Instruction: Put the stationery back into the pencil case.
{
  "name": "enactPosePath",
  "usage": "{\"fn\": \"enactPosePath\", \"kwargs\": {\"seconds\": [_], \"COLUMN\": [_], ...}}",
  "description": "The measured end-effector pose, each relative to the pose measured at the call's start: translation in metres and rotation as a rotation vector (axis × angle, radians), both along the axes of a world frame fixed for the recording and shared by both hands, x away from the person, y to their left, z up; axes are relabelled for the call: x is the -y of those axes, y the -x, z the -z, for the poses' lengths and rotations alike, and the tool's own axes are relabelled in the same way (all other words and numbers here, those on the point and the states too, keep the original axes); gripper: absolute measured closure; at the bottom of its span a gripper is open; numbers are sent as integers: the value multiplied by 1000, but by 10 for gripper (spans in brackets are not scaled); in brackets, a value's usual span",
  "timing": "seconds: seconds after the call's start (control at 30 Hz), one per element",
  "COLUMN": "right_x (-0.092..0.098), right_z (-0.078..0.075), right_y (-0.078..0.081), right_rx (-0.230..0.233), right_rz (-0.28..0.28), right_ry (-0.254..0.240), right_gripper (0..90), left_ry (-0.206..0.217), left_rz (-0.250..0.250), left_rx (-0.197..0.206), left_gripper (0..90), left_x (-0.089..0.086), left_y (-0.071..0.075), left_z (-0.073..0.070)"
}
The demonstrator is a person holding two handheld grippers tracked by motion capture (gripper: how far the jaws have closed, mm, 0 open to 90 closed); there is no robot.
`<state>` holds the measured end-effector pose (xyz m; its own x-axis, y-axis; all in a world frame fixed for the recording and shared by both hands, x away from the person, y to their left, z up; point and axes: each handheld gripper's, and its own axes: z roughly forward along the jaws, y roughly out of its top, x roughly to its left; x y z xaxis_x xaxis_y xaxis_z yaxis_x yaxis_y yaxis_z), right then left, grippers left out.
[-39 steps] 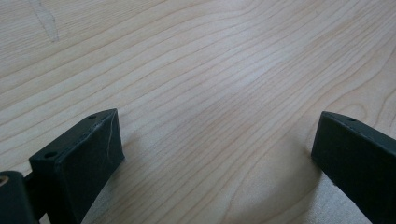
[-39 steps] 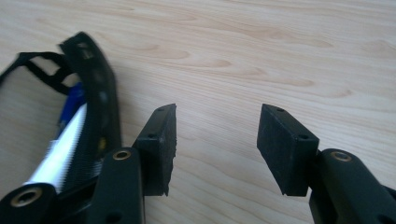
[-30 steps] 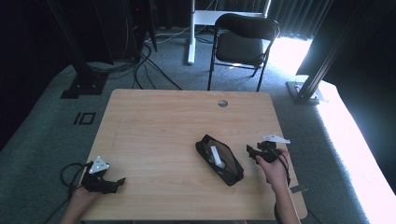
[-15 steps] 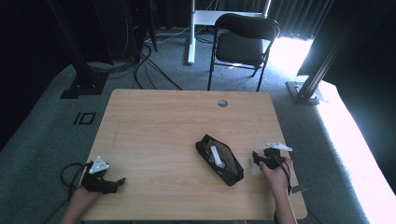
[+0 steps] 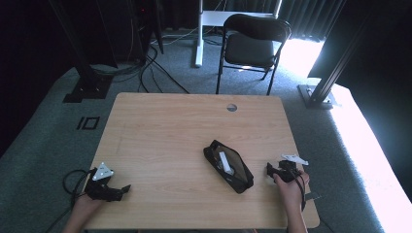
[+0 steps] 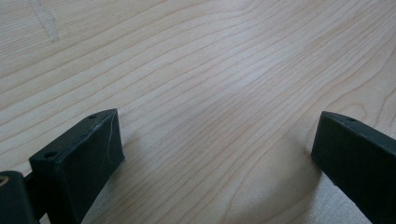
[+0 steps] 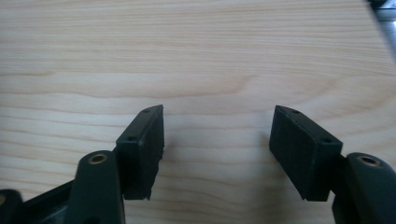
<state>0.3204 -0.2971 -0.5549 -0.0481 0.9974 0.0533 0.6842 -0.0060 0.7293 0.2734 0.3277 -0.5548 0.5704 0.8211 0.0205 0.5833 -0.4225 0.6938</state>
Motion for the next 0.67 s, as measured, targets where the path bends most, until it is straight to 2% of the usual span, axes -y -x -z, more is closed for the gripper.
{"fn": "enactPosePath", "kwargs": {"seconds": [0.03, 0.17, 0.23, 0.27, 0.37, 0.67], "right_x": [2, 1, 0, 0, 0, -1], "right_z": [3, 4, 5, 5, 5, 6], "right_y": [1, 4, 5, 4, 4, 4], "right_rx": [22, 26, 23, 16, 8, 6], "right_rz": [-2, -19, -29, -29, -40, -44], "right_ry": [0, 24, 30, 33, 34, 34], "right_gripper": [262, 254, 222, 172, 130, 123], "left_ry": [0, 0, 0, 0, -1, -1], "left_rz": [0, 0, 0, 0, 0, 0], "left_rx": [0, 0, 0, 0, -1, -1], "left_gripper": [22, 22, 22, 22, 22, 22], "left_x": [0, 0, 0, 0, 0, 0], "left_y": [0, 0, 0, 0, 0, 0], "left_z": [0, 0, 0, 0, 0, 0]}}
